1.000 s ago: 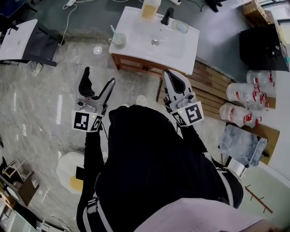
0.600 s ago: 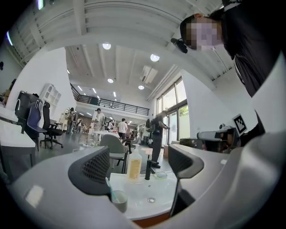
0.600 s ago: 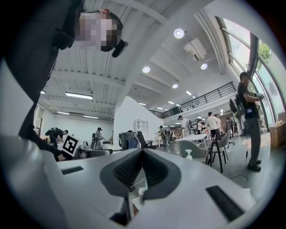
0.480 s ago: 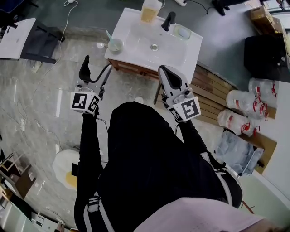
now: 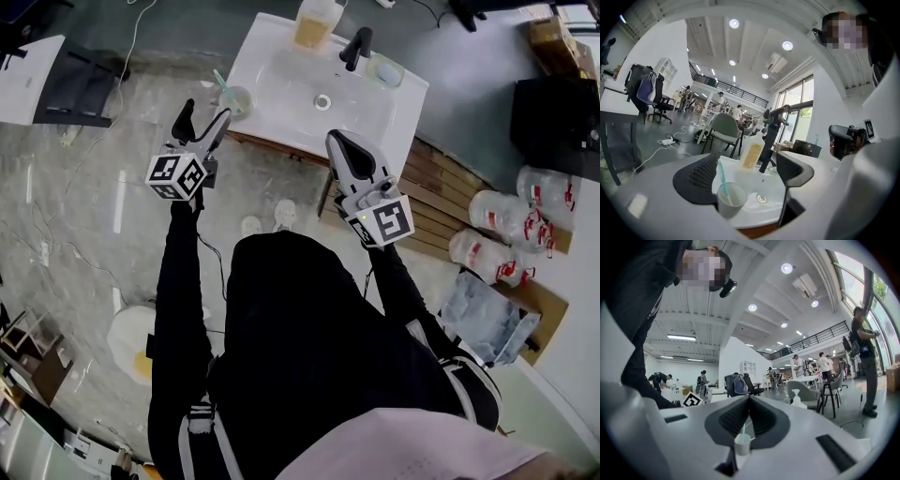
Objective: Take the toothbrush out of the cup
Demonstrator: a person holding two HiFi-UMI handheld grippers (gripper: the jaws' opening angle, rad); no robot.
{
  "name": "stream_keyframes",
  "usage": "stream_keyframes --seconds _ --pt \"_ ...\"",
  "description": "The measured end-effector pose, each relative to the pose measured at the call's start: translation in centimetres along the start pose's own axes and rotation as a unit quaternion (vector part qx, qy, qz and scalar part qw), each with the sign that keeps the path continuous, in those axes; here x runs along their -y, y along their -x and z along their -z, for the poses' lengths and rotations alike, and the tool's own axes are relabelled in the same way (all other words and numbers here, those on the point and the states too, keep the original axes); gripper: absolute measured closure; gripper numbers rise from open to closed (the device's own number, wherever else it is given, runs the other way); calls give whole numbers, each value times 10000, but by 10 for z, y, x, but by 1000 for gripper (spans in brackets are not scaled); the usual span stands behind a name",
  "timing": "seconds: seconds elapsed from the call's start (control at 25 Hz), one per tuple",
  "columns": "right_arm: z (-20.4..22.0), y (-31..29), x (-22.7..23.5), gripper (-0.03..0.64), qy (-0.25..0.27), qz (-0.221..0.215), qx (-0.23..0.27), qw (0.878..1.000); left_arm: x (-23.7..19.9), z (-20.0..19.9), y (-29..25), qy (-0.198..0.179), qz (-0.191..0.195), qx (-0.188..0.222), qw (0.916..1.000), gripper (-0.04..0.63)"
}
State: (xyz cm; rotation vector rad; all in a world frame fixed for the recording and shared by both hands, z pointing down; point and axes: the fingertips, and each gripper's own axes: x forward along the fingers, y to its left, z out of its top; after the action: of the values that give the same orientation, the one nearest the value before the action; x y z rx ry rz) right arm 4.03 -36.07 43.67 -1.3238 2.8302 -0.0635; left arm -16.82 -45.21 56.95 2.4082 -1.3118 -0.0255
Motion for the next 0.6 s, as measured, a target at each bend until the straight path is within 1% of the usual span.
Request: stream_keyframes --seconds 0.2,0.36,0.44,0.6 --pt "11 -6 15 617 -89 92 -53 9999 -29 27 -35 484 -59 -501 9976 198" --pt "23 -6 25 617 -160 158 -141 9996 -52 52 -61 787 -185 -969 9920 198" --pt "28 -4 30 617 -193 193 -187 9995 -60 61 -71 836 -210 -1190 9891 198" --pt "36 1 41 617 -271 286 -248 9989 -66 74 -89 771 -179 -1559 9846 198"
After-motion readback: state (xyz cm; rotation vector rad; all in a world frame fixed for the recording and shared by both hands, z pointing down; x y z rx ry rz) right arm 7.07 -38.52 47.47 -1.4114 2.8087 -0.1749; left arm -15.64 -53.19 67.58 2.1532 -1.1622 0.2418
